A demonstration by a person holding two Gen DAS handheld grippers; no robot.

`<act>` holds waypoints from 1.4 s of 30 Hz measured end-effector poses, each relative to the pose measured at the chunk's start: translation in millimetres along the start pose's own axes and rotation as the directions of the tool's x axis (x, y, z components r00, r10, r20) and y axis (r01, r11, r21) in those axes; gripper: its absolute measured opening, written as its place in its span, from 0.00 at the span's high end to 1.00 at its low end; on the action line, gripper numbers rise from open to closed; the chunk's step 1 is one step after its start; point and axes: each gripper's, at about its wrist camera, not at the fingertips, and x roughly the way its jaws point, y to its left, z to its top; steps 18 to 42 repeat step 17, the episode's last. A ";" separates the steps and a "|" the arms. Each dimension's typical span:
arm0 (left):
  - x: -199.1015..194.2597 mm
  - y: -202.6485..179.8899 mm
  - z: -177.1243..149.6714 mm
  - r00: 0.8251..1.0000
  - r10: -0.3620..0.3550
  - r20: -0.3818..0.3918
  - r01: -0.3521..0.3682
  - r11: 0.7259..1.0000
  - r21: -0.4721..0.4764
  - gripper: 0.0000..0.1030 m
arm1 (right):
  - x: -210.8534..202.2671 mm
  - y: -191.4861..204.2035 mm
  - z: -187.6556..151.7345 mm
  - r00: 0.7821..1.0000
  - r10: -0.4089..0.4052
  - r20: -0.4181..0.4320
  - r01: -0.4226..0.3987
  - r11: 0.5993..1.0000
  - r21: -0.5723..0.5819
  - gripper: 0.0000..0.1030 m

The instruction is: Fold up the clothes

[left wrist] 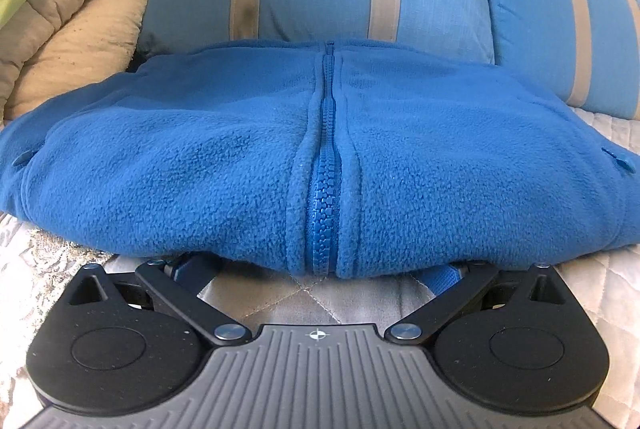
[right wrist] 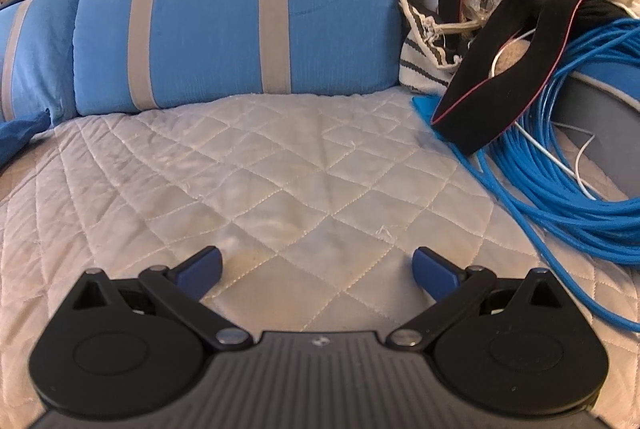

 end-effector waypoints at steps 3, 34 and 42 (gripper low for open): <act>-0.9 -0.7 0.2 1.000 0.000 0.000 0.000 1.000 0.000 0.00 | -0.8 -0.5 -0.3 1.000 0.000 0.003 0.000 1.000 0.002 0.01; -1.0 -0.7 2.0 1.000 -0.005 0.001 0.005 1.000 -0.007 0.00 | -1.0 -0.3 -0.4 1.000 -0.002 0.004 0.002 1.000 -0.001 0.01; -1.0 -0.7 2.0 1.000 -0.005 0.001 0.005 1.000 -0.007 0.00 | -1.0 -0.3 -0.4 1.000 -0.002 0.004 0.002 1.000 -0.001 0.01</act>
